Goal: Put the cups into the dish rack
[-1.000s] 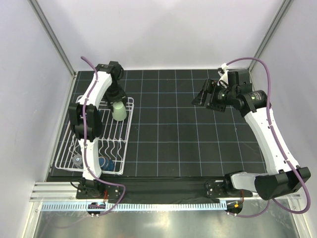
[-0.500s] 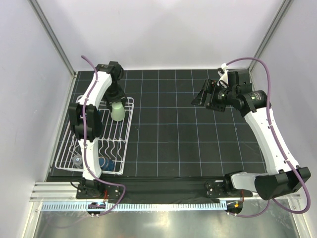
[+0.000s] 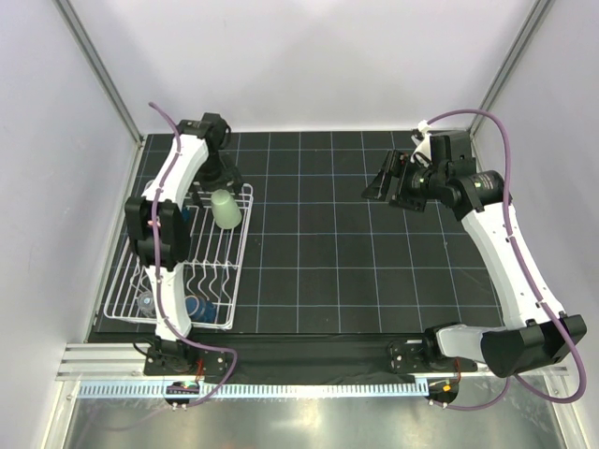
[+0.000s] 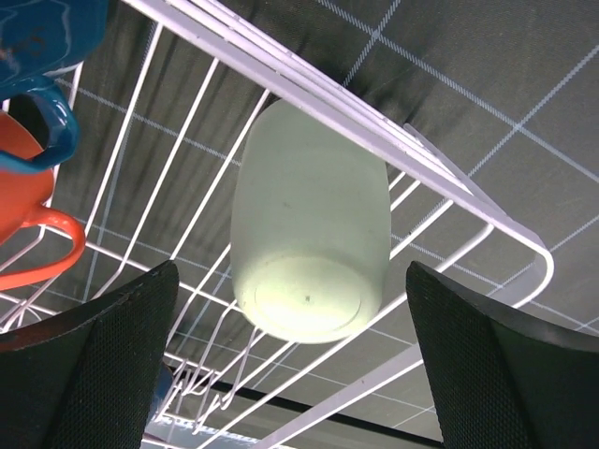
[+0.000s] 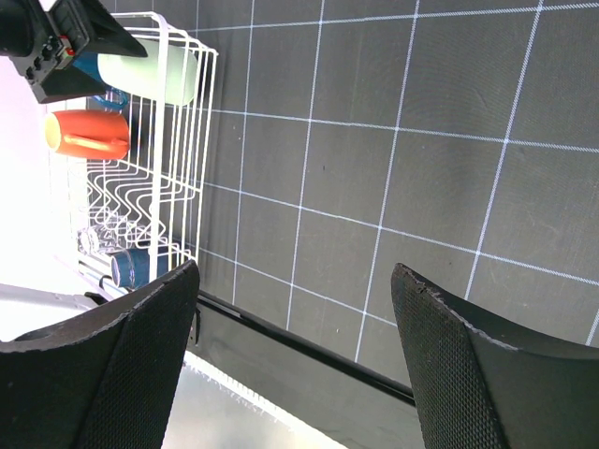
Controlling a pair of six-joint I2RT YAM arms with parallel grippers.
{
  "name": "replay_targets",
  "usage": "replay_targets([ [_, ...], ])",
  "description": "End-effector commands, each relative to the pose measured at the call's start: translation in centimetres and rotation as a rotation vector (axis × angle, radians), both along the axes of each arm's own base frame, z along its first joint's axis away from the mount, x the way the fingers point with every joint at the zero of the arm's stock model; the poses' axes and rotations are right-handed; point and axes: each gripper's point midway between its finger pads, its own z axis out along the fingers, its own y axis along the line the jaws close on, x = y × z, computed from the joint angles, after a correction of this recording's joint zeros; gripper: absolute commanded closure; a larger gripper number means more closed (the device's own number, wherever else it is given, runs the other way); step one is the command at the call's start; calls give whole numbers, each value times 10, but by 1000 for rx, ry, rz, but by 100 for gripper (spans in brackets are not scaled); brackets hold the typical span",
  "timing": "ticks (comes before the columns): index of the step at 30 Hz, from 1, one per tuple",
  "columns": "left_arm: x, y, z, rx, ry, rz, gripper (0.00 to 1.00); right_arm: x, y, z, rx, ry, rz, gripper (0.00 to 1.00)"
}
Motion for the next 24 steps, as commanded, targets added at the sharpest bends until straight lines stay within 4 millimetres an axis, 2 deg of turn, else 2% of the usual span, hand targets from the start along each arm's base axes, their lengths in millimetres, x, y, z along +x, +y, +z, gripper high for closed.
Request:
replay_targets([
  [1,1,8,27,19,-78,-1,0,2,1,9,9,-45,15,17],
  [5,-5,14,35,47,-92,8,0,2,2,9,13,-45,17,17],
  [10,-9,15,56,31,-167,15,0,1,4,7,21,-40,29,17],
  [14,-9,9,77,-17,-264,12,0,1,3,6,17,-43,19,17],
  [15,-12,4,76,-47,-267,4,0,1,2,6,15,-44,17,17],
  [16,-17,3,91,-68,-314,0,0,1,2,4,13,-42,20,17],
  [18,-16,-8,107,-134,-398,-21,0,1,2,3,12,-38,21,17],
  [20,-27,-16,125,-200,-481,-58,0,1,3,1,17,-27,25,16],
  [21,-22,-24,139,-243,-560,-84,0,2,4,1,20,-23,23,16],
  [22,-29,-35,133,-305,-559,-117,0,1,4,0,20,-19,24,16],
  [23,-38,-40,156,-350,-638,-145,0,2,5,-1,21,-14,20,16],
  [24,-41,-48,162,-394,-665,-171,0,2,4,-2,21,-8,16,15],
])
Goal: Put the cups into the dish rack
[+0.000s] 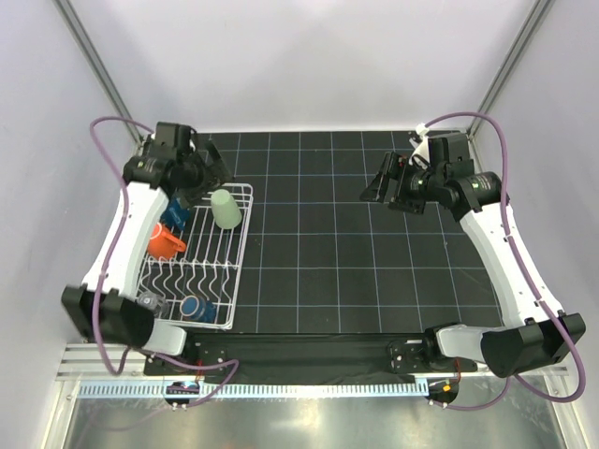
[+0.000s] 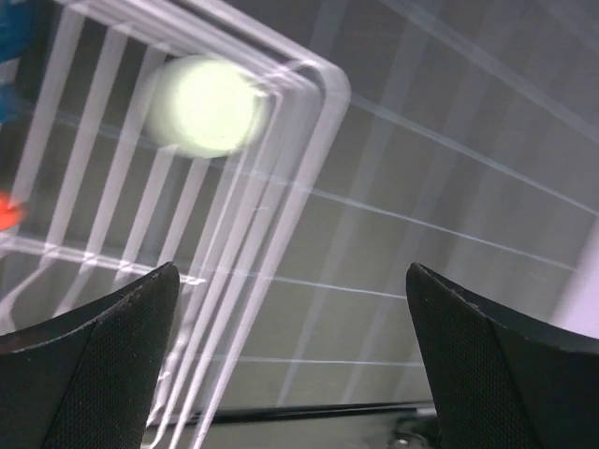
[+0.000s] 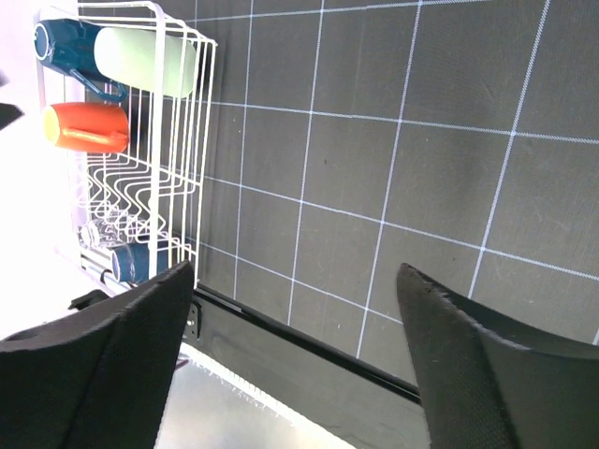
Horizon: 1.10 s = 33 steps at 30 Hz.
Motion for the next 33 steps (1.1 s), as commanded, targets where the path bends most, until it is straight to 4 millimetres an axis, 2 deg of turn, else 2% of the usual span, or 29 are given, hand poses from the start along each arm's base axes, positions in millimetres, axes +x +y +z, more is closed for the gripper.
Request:
replay_targets([
  [1,5,-42,48,-213,-252,-168,0,4,2,3,12,-21,-2,10],
  [2,-1,-49,59,-254,-291,-205,0,5,1,0,4,-17,-8,6],
  [4,-5,-62,63,-315,-300,-253,0,4,1,-9,-27,-8,-11,0],
  [9,-29,-105,55,-349,-246,-401,0,-3,-6,-31,-164,-22,-4,0],
  [12,-44,-130,52,-317,-250,-496,0,-14,-2,-48,-187,-6,16,0],
  [15,-57,-146,43,-272,-243,-545,0,-30,2,-71,-179,22,28,0],
  [19,-65,-154,26,-267,-202,-556,0,-39,3,-87,-150,21,19,0],
  [23,-70,-158,13,-291,-153,-553,0,-51,7,-96,-118,21,57,0],
  [24,-72,-160,11,-295,-150,-553,0,-53,8,-95,-105,7,64,0],
  [25,-72,-163,13,-302,-170,-555,0,-56,10,-102,-94,2,76,0],
  [26,-80,-166,8,-314,-167,-557,0,-59,14,-103,-70,-5,99,0],
  [27,-83,-167,6,-321,-174,-551,0,-63,14,-100,-53,-39,104,0],
  [28,-80,-172,14,-340,-234,-552,0,-64,15,-110,-42,-49,103,0],
  [29,-86,-170,-1,-336,-224,-530,0,-67,15,-112,-25,-71,111,0],
  [30,-97,-172,7,-347,-267,-543,0,-66,17,-103,3,-145,113,0],
  [31,-101,-171,6,-352,-291,-538,0,-73,15,-122,1,-132,116,0],
  [32,-107,-171,-7,-369,-287,-529,0,-77,16,-126,17,-142,121,1],
  [33,-115,-168,2,-405,-336,-537,0,-81,16,-131,37,-184,124,0],
])
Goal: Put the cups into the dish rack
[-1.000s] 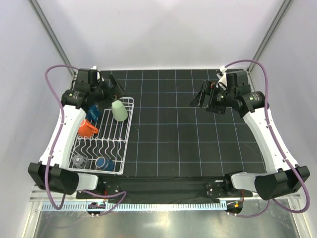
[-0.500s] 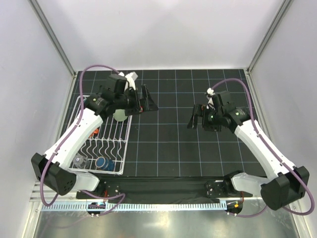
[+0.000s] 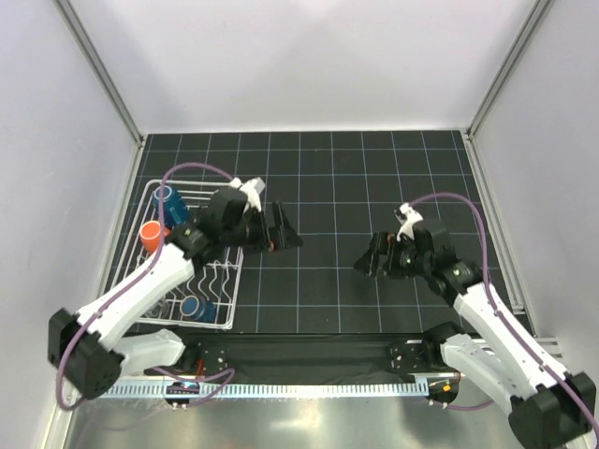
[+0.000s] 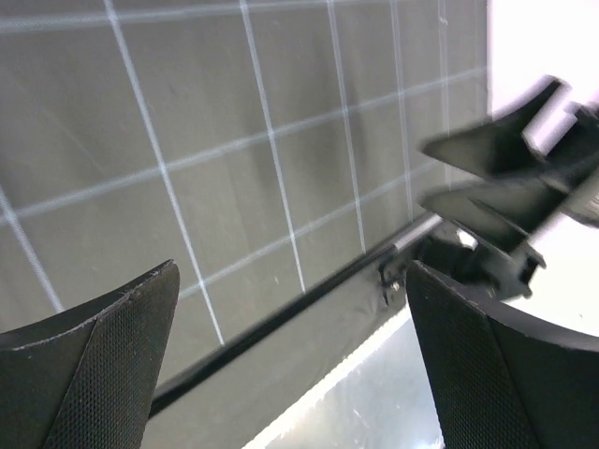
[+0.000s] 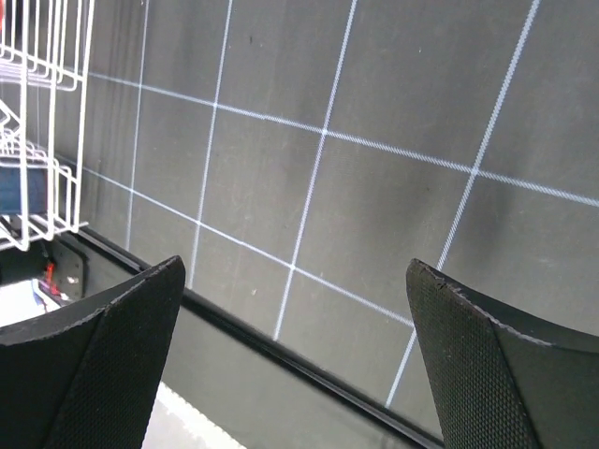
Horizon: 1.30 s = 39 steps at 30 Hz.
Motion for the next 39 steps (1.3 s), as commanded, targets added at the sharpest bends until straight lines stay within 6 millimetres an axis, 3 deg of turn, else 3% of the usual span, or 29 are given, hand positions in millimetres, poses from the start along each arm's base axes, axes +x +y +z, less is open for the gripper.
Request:
replay_targets([
  [1,-6,-3,40,-181,-178,28,0,3,12,6,109,-173,35,0],
  [4,-28,4,44,-264,-231,-1,0,-8,15,13,189,-269,52,0],
  [5,-31,3,55,-320,-290,-18,0,-11,16,18,223,-299,51,0],
  [6,-46,7,52,-360,-297,-40,0,-16,18,13,257,-322,69,1],
  [8,-55,11,52,-418,-328,-45,0,-26,21,31,343,-430,88,0],
  [9,-59,11,60,-472,-359,-54,0,-29,23,21,385,-423,81,0],
  [10,-68,15,49,-494,-359,-59,0,-34,23,32,433,-491,89,0],
  [12,-77,15,53,-561,-396,-85,0,-38,25,20,502,-496,81,0],
  [14,-90,19,46,-601,-400,-108,0,-39,22,34,569,-599,68,0],
  [15,-93,21,48,-628,-410,-106,0,-36,24,11,599,-539,41,0],
  [17,-103,27,46,-694,-427,-100,0,-32,25,7,643,-545,25,0],
  [18,-106,30,48,-720,-440,-100,0,-30,26,-7,642,-496,2,0],
  [24,-122,53,44,-940,-468,-20,0,-13,12,-22,563,-499,-111,0],
  [25,-124,49,35,-966,-440,-44,0,-11,9,-24,553,-498,-129,0],
  [26,-133,51,45,-1040,-459,-87,0,-8,4,-37,518,-467,-166,0],
  [27,-128,45,27,-989,-407,-79,0,-6,1,-42,502,-454,-190,0],
  [29,-130,45,27,-987,-425,-93,0,-5,-5,-61,456,-386,-240,0],
  [31,-130,49,32,-993,-465,-84,0,-3,-7,-60,456,-394,-260,0],
  [39,-123,45,16,-924,-438,-62,0,-2,-10,-66,454,-364,-292,0],
])
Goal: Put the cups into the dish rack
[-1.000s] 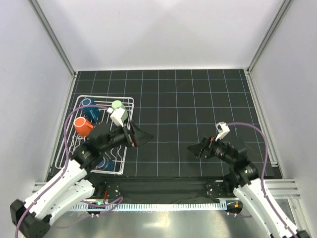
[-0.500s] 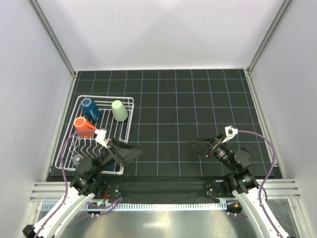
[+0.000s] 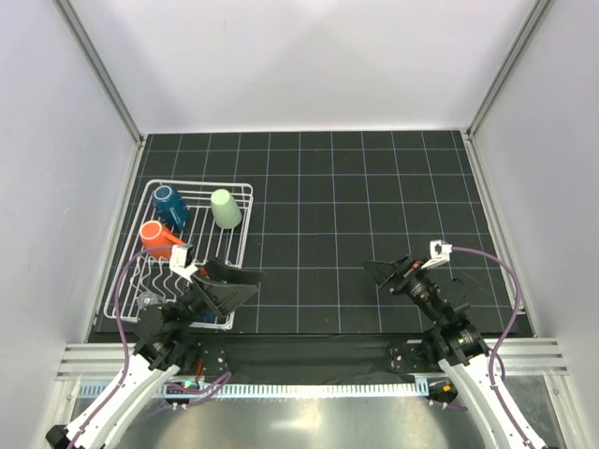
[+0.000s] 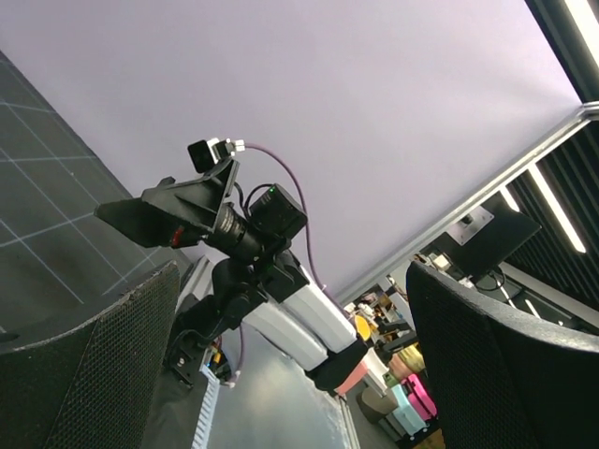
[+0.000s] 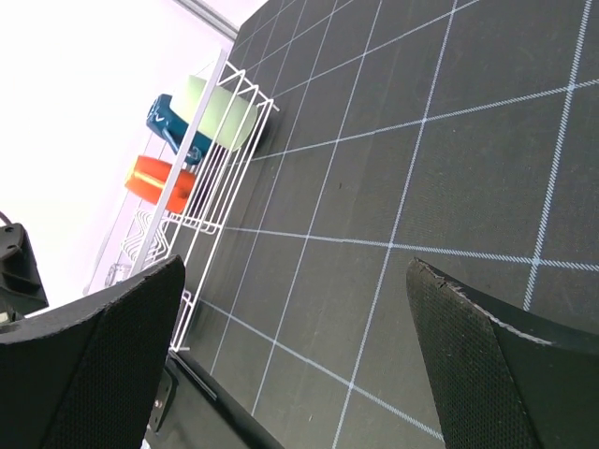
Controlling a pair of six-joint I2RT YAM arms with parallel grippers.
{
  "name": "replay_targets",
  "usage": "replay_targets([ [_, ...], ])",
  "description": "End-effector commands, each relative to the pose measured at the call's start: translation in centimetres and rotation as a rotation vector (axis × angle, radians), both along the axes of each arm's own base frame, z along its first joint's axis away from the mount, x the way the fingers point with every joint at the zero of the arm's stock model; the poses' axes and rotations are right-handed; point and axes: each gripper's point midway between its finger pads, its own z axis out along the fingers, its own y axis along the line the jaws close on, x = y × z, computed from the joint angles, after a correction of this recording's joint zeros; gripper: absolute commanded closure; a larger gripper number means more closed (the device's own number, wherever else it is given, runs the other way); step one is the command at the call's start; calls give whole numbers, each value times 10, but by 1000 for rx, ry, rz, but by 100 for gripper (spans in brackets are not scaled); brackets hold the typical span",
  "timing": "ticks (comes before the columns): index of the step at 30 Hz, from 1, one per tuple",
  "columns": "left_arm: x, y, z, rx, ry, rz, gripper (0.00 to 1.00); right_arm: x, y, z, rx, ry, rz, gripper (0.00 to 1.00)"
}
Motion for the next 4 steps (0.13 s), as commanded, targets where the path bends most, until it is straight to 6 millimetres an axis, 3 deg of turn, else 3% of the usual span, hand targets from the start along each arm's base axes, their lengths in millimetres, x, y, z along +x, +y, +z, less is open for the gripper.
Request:
replay_targets([
  [1,12,-9,-59,87,74,9,0,3,-1,-64,-21,55,-16,0],
  [4,11,-10,-64,112,82,0,0,3,3,-56,-10,21,7,0],
])
